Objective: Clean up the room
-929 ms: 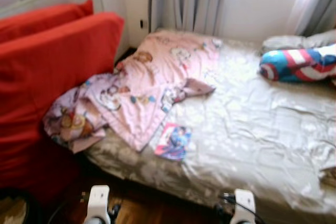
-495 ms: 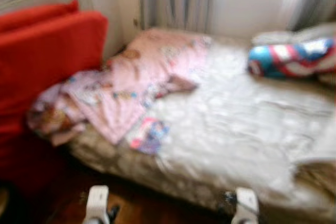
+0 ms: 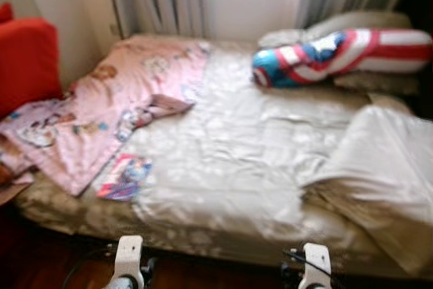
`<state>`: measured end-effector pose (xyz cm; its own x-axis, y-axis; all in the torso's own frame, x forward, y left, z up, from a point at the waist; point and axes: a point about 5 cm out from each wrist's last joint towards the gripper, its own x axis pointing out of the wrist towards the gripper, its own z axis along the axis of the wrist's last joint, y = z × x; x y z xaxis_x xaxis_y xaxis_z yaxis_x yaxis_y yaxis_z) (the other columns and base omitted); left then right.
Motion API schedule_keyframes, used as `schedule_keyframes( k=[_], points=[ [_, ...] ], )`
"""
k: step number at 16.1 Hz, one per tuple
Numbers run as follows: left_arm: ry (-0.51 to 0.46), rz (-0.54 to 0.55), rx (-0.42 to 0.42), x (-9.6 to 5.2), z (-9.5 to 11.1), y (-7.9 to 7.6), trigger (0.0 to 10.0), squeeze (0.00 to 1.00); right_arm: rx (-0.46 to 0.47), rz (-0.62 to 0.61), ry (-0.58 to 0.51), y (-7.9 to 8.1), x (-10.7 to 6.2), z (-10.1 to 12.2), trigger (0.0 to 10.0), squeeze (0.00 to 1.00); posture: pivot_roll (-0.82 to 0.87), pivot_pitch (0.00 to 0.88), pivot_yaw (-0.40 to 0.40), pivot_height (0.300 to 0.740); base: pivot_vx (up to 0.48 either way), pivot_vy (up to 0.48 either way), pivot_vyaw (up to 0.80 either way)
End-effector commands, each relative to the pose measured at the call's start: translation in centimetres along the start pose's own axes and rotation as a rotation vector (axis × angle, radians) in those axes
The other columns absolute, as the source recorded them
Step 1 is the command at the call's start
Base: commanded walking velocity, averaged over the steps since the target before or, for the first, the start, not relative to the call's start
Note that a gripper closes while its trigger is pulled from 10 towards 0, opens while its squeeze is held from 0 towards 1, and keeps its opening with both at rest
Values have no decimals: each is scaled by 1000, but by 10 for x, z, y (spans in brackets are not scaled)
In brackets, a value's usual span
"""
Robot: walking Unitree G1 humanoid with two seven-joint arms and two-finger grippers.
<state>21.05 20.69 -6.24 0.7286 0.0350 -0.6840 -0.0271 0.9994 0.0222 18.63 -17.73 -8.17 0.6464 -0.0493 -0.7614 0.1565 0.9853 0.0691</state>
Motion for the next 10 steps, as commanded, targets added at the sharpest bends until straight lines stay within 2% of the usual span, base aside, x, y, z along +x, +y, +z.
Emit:
schedule_keyframes(
  k=[1, 5, 8, 10],
  points=[
    [2, -17, 7, 1, 0, -6, 10000, 0, 6, -22, -13, -7, 0, 3, 10000, 0, 37, 0, 0, 740, 0, -409, 0],
    [2, -17, 9, 0, -1, -5, 10000, 0, 13, -29, -11, -7, 0, 4, 10000, 0, 33, 0, 1, 740, 0, -409, 0],
    [2, -15, 6, 0, -1, -4, 10000, 0, 16, -31, -8, -9, 0, 3, 10000, 0, 31, 0, -1, 740, 0, -409, -738],
    [4, -13, 2, 0, -2, -4, 10000, 0, 14, -33, -6, -9, 0, 3, 10000, 0, 31, 1, -2, 740, 0, 0, -725]
  ],
)
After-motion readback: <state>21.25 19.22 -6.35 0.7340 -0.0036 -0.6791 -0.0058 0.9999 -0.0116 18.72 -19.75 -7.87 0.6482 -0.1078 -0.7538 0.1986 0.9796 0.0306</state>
